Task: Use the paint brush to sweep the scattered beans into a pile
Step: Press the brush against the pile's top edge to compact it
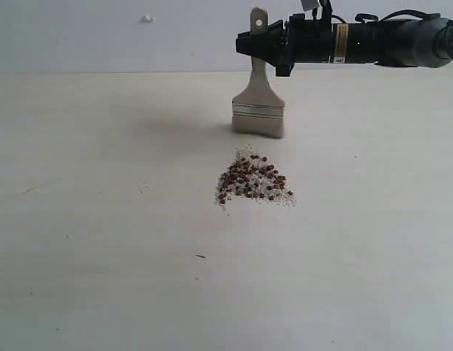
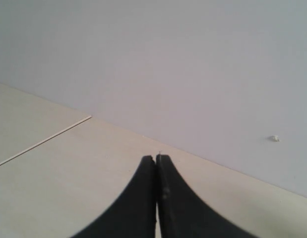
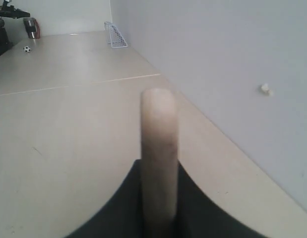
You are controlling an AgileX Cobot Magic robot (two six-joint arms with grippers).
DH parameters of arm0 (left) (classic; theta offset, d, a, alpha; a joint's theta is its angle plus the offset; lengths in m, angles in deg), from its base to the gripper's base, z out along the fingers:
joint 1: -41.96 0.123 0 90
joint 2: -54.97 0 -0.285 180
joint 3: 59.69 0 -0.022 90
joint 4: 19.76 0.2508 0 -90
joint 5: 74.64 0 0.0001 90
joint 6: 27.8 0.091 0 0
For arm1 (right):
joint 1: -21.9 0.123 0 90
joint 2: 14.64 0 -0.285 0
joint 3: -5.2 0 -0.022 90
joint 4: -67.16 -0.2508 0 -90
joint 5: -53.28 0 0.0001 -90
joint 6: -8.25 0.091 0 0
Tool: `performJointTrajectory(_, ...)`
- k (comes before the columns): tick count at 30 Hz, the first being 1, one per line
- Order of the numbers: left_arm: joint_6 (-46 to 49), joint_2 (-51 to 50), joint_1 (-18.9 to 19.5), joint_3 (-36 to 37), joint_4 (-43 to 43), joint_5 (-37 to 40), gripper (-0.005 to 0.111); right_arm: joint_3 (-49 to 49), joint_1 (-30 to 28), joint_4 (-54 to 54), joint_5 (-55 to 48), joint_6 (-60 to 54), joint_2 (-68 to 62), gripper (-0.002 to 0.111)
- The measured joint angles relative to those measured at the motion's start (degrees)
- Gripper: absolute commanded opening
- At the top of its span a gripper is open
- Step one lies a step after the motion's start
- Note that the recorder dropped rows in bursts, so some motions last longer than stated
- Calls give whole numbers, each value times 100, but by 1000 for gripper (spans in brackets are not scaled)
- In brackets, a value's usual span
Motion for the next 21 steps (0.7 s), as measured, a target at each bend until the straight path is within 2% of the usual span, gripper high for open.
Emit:
performJointTrajectory(15,11,0,0,0,10,0,0,13,272,1161,52,1332,136,0)
performJointTrajectory(21,10,0,0,0,10,0,0,13,424,1263,31,1719,150,0)
